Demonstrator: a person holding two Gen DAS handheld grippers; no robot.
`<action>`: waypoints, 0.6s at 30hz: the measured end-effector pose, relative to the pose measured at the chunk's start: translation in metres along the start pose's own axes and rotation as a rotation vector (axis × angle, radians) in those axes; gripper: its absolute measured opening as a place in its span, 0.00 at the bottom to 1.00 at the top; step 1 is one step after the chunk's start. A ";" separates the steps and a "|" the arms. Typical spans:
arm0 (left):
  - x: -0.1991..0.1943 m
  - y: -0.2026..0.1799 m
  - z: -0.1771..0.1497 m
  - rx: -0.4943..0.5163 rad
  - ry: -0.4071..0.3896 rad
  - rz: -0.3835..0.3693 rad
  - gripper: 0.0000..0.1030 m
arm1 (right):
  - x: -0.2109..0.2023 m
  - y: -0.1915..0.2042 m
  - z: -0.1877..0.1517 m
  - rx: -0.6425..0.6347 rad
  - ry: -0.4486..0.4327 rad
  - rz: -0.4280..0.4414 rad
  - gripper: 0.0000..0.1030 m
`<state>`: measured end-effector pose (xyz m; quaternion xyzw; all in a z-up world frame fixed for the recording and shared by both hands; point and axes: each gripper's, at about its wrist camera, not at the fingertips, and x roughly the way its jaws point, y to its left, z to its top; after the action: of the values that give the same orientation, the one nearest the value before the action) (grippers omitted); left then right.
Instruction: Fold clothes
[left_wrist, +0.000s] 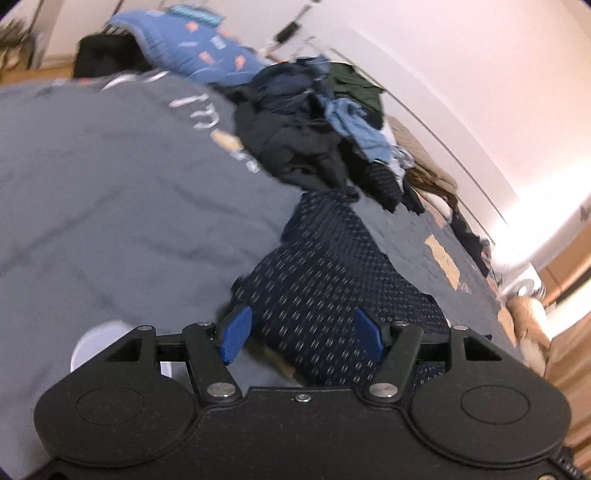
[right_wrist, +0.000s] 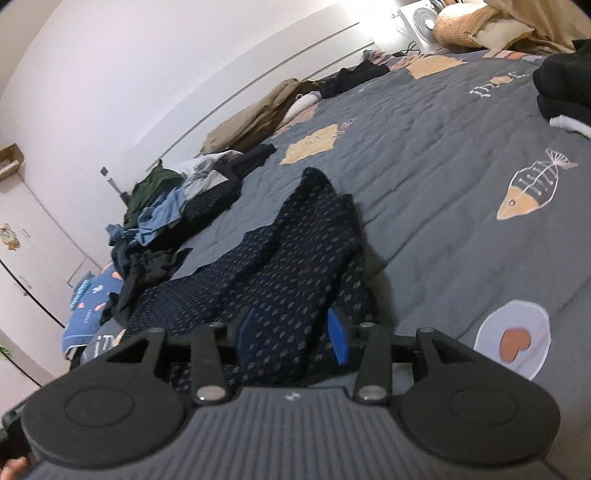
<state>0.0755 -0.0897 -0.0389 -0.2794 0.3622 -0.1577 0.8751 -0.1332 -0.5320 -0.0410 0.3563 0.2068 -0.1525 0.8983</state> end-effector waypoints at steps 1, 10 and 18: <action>0.003 0.003 -0.001 -0.020 0.011 -0.004 0.60 | -0.001 0.000 -0.001 0.016 0.001 0.008 0.42; 0.033 0.023 -0.014 -0.170 0.110 -0.037 0.60 | 0.002 -0.003 -0.009 0.066 0.013 0.046 0.42; 0.057 0.013 -0.022 -0.121 0.132 -0.031 0.60 | 0.015 -0.002 -0.015 0.078 0.065 0.052 0.42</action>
<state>0.0998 -0.1151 -0.0909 -0.3262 0.4238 -0.1672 0.8283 -0.1253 -0.5250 -0.0591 0.4009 0.2203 -0.1254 0.8804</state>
